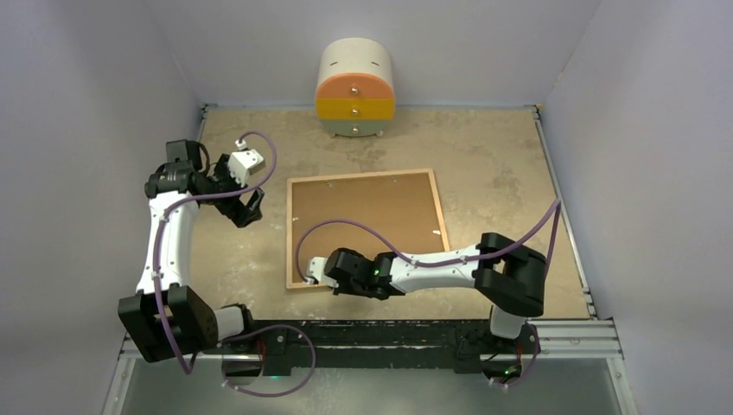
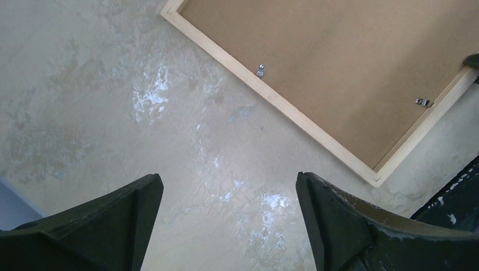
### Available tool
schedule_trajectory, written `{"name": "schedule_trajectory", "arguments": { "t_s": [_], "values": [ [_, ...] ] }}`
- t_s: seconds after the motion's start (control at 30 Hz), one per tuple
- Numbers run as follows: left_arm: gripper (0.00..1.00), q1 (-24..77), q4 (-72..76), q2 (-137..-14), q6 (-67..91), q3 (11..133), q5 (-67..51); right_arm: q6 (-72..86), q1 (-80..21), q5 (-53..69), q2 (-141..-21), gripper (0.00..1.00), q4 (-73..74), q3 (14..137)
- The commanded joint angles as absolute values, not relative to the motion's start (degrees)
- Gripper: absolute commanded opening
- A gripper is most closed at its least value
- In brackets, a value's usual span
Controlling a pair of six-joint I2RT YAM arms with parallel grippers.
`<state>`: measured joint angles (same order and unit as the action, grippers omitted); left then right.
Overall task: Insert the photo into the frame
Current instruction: Turn over the photo frame at the center of the board.
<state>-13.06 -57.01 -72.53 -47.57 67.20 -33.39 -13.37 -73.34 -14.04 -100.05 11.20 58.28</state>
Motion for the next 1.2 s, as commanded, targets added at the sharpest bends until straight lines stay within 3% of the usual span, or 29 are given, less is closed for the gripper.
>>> {"name": "schedule_trajectory", "arguments": {
  "t_s": [0.0, 0.07, 0.23, 0.4, 0.73, 0.97, 1.03, 1.17],
  "values": [
    [0.95, -13.38, -56.81, -70.51, -51.35, 66.18, -39.88, -11.64, -73.90, -16.27, -99.92, 0.10, 11.72, 61.23],
    [0.96, -13.40, -58.18, -69.46, -55.07, 65.21, -43.23, -9.20, -73.89, -15.63, -99.36, 0.00, 12.88, 63.16],
    [0.96, -13.38, -64.97, -66.11, -71.93, 63.59, -51.73, -4.13, -73.67, -11.40, -95.55, 0.00, 15.48, 69.05],
    [0.97, -13.38, -80.98, -64.58, -94.74, 67.60, -57.47, -0.51, -70.27, -5.16, -92.35, 0.00, 16.01, 74.22],
    [1.00, -12.41, -81.53, -55.97, -119.28, 65.12, -65.93, 12.09, -57.77, 12.80, -88.99, 0.00, 13.43, 82.44],
    [0.95, -3.74, -68.69, -56.94, -117.21, 65.60, -58.61, 14.58, -55.61, 19.76, -93.77, 0.00, 18.45, 92.90],
    [0.93, 1.99, -59.74, -57.73, -110.07, 65.22, -53.14, 15.63, -54.77, 20.15, -95.06, 0.00, 18.46, 94.82],
    [0.85, 9.12, -55.67, -61.06, -110.13, 65.92, -44.18, 16.34, -53.97, 21.35, -97.18, 0.00, 19.97, 98.04]
  ]
}}
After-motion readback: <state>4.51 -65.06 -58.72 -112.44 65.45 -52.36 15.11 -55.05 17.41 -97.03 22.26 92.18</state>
